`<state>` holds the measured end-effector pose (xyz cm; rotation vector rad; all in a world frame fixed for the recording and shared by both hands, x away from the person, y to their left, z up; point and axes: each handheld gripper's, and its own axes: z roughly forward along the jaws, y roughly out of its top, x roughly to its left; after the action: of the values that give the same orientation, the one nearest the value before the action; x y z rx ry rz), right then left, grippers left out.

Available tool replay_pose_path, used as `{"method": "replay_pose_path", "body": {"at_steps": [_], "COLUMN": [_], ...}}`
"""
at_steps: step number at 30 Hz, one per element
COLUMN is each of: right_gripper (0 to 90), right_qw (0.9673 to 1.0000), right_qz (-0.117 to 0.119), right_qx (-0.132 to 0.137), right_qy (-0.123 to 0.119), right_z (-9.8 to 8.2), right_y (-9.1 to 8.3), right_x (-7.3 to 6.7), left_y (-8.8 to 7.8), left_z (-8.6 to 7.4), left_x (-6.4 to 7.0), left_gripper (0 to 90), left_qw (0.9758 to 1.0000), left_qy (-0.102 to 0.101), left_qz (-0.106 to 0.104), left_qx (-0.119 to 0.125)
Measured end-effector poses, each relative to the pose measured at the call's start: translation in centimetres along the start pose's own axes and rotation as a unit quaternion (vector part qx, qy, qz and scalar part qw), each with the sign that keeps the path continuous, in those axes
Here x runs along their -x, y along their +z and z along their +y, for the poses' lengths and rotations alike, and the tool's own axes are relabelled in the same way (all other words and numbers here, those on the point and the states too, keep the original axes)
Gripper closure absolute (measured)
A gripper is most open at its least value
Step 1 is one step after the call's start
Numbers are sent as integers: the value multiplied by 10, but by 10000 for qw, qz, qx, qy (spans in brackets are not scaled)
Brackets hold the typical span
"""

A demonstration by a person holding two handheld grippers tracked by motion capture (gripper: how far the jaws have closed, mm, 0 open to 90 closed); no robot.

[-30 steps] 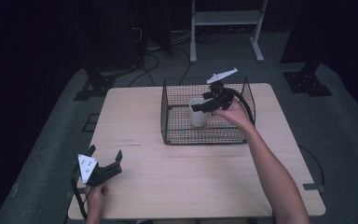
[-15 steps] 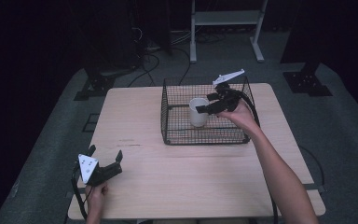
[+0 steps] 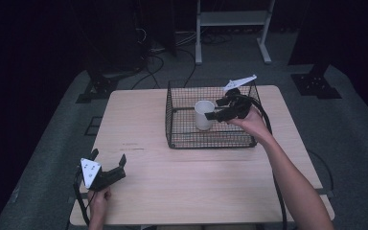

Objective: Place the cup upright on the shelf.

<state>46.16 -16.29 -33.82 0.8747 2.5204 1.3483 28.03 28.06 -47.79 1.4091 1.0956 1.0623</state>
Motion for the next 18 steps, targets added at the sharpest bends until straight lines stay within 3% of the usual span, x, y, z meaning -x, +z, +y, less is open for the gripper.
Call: {"method": "replay_pose_path", "body": {"at_steps": [18], "right_gripper": [151], "right_qw": [9998], "right_qz": [95], "right_qx": [-64], "right_qy": [-144], "right_z": [-10], "right_y": [-12], "right_x": [-11], "left_y": [-1], "left_z": [0], "left_x": [1], "left_gripper": [0], "left_qw": [10000], "left_qy": [78], "left_qz": [-34], "left_qx": [41]}}
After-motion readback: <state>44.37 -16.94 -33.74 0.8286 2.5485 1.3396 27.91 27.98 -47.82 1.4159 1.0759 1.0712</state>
